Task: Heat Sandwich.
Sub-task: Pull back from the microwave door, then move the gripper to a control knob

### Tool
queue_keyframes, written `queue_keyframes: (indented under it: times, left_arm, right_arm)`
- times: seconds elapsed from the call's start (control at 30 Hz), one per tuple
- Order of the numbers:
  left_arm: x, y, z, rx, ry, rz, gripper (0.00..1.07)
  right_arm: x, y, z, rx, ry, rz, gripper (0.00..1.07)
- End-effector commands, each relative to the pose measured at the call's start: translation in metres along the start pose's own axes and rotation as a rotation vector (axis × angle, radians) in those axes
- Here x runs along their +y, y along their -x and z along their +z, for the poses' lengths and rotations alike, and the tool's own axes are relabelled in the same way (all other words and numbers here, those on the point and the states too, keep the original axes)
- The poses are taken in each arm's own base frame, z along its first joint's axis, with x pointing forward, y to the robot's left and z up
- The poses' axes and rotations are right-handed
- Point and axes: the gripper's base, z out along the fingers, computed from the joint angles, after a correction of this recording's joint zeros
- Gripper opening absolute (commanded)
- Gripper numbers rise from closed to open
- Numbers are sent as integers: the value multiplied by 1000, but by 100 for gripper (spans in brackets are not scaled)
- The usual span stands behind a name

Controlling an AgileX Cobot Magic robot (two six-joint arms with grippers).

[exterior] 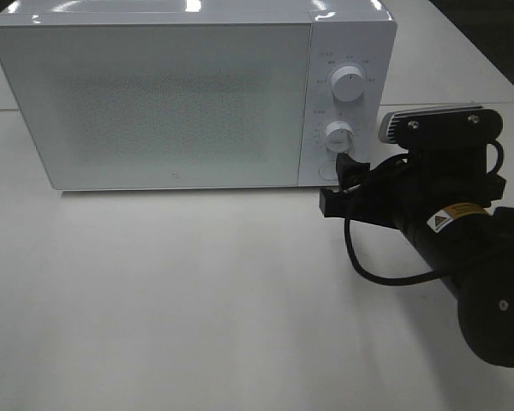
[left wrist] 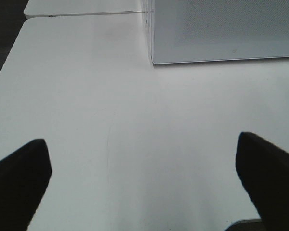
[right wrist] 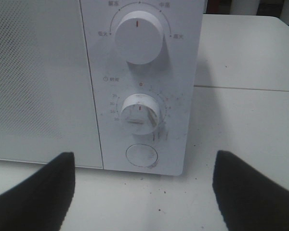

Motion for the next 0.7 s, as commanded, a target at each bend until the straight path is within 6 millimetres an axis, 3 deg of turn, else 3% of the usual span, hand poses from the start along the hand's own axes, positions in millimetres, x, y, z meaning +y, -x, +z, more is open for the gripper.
queue_keyframes:
  times: [0.03, 0.7]
  left_arm:
    - [-1, -2, -4, -36, 1, -4, 104]
    - [-1, -1, -3, -31, 0, -4, 104]
  right_arm:
    - [10, 1, 5, -31, 5, -7, 76]
    - [19, 2, 20, -62, -22, 6, 76]
